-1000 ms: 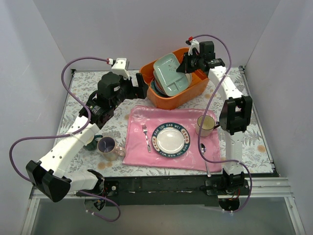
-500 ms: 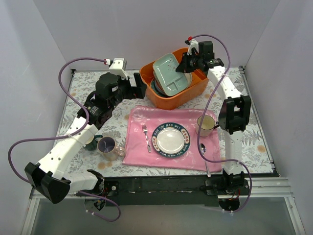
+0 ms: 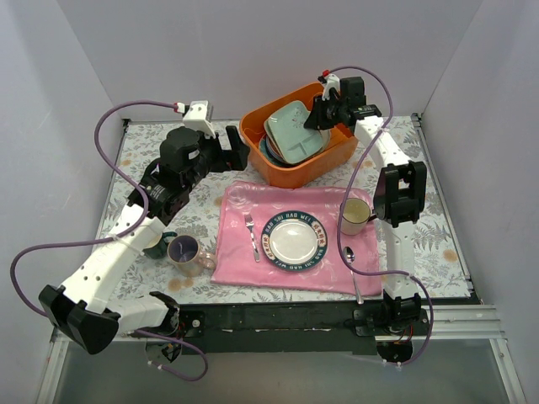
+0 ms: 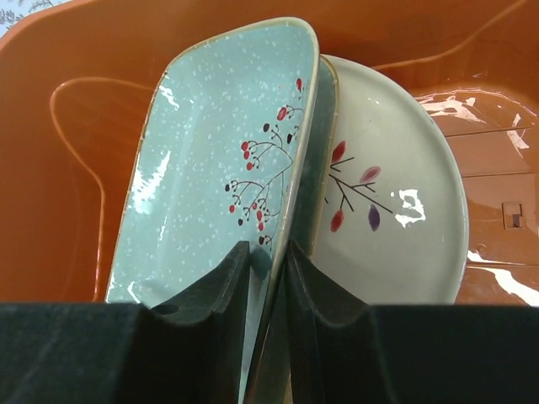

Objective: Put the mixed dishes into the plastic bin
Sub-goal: Place the plate in the plastic bin, then pick up the cup at the center of the board.

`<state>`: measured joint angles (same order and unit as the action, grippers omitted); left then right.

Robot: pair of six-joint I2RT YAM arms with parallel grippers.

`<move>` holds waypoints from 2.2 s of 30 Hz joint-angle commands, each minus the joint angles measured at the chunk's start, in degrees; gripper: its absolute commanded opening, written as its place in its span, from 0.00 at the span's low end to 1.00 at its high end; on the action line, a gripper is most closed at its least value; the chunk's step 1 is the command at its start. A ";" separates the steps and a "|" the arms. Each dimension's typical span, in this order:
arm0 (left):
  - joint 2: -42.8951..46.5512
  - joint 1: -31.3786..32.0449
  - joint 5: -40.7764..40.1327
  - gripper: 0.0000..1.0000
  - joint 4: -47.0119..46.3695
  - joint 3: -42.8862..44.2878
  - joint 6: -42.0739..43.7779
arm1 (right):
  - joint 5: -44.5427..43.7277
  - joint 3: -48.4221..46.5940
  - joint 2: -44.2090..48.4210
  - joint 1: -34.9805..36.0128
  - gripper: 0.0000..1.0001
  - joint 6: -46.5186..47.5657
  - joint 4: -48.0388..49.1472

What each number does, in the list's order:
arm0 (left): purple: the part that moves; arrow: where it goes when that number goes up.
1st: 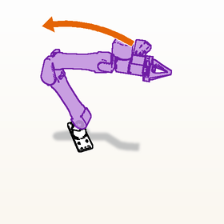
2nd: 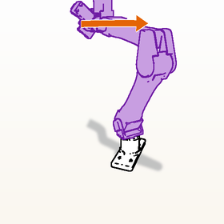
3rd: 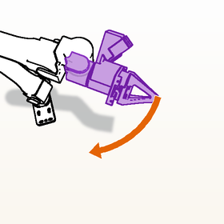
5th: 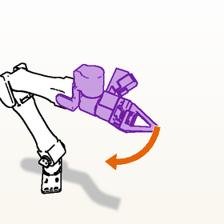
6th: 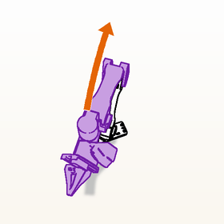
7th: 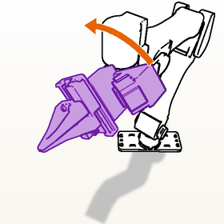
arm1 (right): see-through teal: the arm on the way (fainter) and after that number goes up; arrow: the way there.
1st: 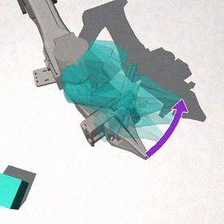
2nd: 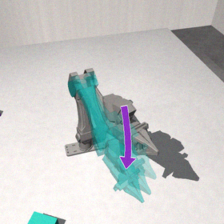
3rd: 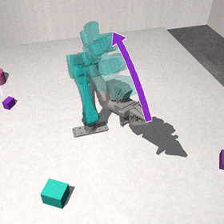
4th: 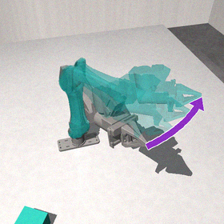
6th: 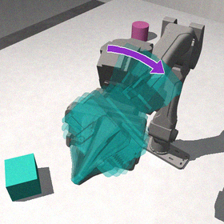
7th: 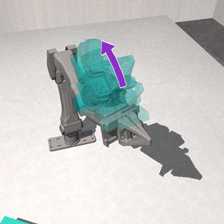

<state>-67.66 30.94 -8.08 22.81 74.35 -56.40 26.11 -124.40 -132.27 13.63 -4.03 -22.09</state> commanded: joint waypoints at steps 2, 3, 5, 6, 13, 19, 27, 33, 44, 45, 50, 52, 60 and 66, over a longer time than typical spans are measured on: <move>2.62 -0.35 -0.80 0.98 1.10 -0.25 -1.43 | 0.79 -3.92 0.17 0.00 0.34 2.19 4.24; 2.62 -0.27 -0.80 0.98 1.36 -0.25 -1.78 | 0.79 -4.01 -0.01 0.00 0.38 2.19 4.24; 2.53 -0.35 -0.98 0.98 2.06 -0.08 -2.31 | 0.87 -4.18 -0.27 0.00 0.45 2.45 4.24; 2.53 -0.44 -0.98 0.98 2.33 -0.08 -3.01 | 0.87 -4.36 -0.36 0.00 0.46 2.62 4.16; 2.27 -0.79 -2.21 0.98 7.24 0.45 -7.40 | 0.87 -4.97 0.08 -0.18 0.54 3.86 3.81; 1.57 -2.11 -1.95 0.98 11.81 0.97 -11.71 | 4.11 -4.98 2.97 -0.97 0.68 10.00 2.67; 2.09 -4.74 -0.36 0.98 15.60 -0.69 -16.89 | 24.66 1.59 13.06 -2.73 0.75 19.76 -0.59; 2.80 -6.68 -1.67 0.98 19.02 -1.40 -21.19 | 36.10 10.91 21.68 -2.82 0.77 22.75 -0.50; 5.16 -7.21 -6.51 0.98 29.57 -1.66 -31.38 | 48.08 19.54 33.82 0.69 0.79 42.68 -17.71; 5.78 -7.21 -6.95 0.98 30.10 -2.01 -32.36 | 47.46 19.89 34.96 1.31 0.79 47.58 -19.64; 6.66 -7.30 -9.14 0.98 35.10 -3.07 -38.32 | 43.78 22.70 36.73 6.32 0.79 67.19 -37.47; 6.66 -7.38 -11.77 0.98 38.69 -3.33 -41.58 | 42.28 23.58 37.17 8.68 0.79 76.06 -42.32; 4.56 -7.30 -13.72 0.98 47.50 -5.70 -56.00 | 36.83 30.79 39.98 15.64 0.79 80.85 -45.95; 3.06 -7.38 -15.48 0.92 52.42 -6.05 -61.37 | 35.33 33.69 40.42 20.47 0.79 80.76 -45.33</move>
<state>-64.64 23.79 -20.49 70.35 68.97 -110.89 62.41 -91.68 -94.83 31.64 74.26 -66.24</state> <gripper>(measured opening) 0.952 0.786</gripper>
